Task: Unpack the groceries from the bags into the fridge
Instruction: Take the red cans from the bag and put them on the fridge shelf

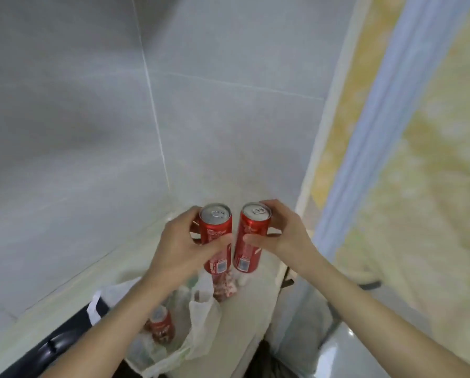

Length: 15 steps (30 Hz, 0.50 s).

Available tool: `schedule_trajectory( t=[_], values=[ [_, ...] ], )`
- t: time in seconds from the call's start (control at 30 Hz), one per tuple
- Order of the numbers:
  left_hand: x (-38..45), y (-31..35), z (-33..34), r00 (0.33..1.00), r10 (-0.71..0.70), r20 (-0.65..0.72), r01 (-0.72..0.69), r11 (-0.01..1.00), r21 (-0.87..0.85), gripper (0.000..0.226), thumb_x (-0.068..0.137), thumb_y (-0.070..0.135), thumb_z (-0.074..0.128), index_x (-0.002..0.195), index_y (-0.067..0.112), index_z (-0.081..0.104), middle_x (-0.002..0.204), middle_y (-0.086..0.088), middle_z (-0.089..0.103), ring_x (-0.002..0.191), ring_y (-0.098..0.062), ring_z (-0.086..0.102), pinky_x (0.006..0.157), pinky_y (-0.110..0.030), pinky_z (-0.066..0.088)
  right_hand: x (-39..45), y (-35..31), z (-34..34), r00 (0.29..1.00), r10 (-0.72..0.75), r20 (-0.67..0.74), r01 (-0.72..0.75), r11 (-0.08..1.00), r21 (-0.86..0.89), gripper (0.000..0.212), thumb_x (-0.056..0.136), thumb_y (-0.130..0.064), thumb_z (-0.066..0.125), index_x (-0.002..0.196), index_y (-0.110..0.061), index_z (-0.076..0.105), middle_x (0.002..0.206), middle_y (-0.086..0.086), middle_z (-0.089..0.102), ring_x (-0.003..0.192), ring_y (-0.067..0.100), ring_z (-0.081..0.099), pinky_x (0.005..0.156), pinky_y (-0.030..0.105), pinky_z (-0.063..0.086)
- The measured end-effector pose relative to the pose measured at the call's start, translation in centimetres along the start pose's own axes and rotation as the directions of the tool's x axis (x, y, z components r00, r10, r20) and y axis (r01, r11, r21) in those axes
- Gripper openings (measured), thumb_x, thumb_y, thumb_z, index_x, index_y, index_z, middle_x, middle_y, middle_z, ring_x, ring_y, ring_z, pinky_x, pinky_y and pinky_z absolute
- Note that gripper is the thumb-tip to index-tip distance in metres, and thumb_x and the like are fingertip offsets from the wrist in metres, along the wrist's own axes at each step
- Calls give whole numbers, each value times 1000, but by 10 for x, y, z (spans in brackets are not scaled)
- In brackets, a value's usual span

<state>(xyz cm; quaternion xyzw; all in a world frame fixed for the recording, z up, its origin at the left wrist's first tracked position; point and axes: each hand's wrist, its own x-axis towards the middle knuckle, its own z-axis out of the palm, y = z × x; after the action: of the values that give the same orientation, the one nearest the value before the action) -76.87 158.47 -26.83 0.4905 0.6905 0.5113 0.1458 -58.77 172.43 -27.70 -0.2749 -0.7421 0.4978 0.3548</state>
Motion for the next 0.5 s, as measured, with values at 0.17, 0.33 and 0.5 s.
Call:
schedule_trajectory(
  t=[0.17, 0.33, 0.5],
  values=[
    [11, 72, 67, 953, 214, 213, -208, 977, -48, 50, 63, 60, 85, 101, 31, 69, 91, 16, 74, 82, -6, 69, 74, -34, 61, -75, -32, -94, 954, 35, -298, -42, 999, -18, 62, 63, -8, 96, 114, -17, 62, 108, 11, 75, 93, 21, 69, 86, 33, 58],
    [-7, 157, 169, 816, 412, 406, -357, 911, -207, 48, 63, 61, 84, 101, 34, 70, 88, 17, 73, 78, -9, 67, 72, -35, 61, -173, -62, -199, 811, 6, -585, -95, 988, -122, 60, 65, -8, 97, 116, -18, 65, 110, 1, 76, 102, 32, 70, 88, 30, 58],
    [-48, 252, 280, 635, 552, 540, -368, 831, -417, 46, 63, 60, 83, 98, 33, 69, 90, 14, 75, 83, -10, 70, 75, -42, 62, -285, -92, -290, 602, -29, -798, -186, 967, -175, 59, 66, -17, 97, 117, -22, 66, 115, 0, 75, 107, 30, 70, 91, 39, 58]
  ],
)
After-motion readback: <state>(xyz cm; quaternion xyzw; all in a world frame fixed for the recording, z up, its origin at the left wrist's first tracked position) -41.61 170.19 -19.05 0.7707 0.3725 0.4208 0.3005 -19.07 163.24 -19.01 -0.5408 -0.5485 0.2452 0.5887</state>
